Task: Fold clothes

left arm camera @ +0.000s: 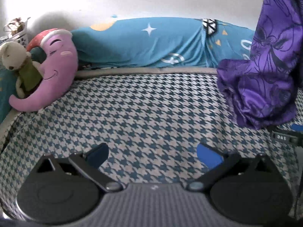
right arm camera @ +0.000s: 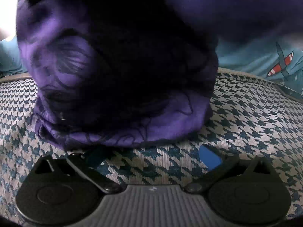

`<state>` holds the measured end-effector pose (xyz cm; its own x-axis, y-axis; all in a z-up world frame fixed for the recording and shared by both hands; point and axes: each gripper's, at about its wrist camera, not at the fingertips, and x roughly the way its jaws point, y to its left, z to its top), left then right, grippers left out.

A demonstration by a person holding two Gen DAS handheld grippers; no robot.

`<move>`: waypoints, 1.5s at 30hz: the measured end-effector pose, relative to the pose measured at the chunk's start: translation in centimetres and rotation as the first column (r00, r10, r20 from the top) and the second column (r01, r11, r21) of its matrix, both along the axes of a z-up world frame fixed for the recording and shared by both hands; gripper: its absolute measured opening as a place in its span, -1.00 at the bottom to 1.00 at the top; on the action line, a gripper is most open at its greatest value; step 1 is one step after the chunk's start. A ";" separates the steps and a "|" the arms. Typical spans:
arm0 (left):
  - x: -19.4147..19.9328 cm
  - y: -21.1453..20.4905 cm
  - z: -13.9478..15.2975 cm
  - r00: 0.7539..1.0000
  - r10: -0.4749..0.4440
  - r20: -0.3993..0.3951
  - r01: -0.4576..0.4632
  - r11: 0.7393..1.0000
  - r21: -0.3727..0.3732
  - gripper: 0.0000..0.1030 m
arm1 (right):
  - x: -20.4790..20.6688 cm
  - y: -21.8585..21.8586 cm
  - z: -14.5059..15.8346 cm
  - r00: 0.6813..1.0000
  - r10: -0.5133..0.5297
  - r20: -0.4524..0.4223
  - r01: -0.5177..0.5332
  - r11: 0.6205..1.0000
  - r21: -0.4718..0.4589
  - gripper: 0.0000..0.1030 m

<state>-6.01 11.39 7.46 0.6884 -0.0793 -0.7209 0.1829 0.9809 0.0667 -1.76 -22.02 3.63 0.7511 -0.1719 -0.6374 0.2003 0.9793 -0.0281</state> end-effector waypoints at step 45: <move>0.8 -2.7 -2.1 0.996 -0.061 -0.069 0.062 0.998 0.007 1.00 | 0.0 -0.1 -0.1 1.000 -0.004 0.005 0.004 1.000 -0.005 1.00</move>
<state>-5.25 8.69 5.40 0.6310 -0.1135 -0.7674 0.2473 0.9671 0.0603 -1.73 -22.10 3.53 0.7533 -0.1783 -0.6330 0.2045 0.9783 -0.0321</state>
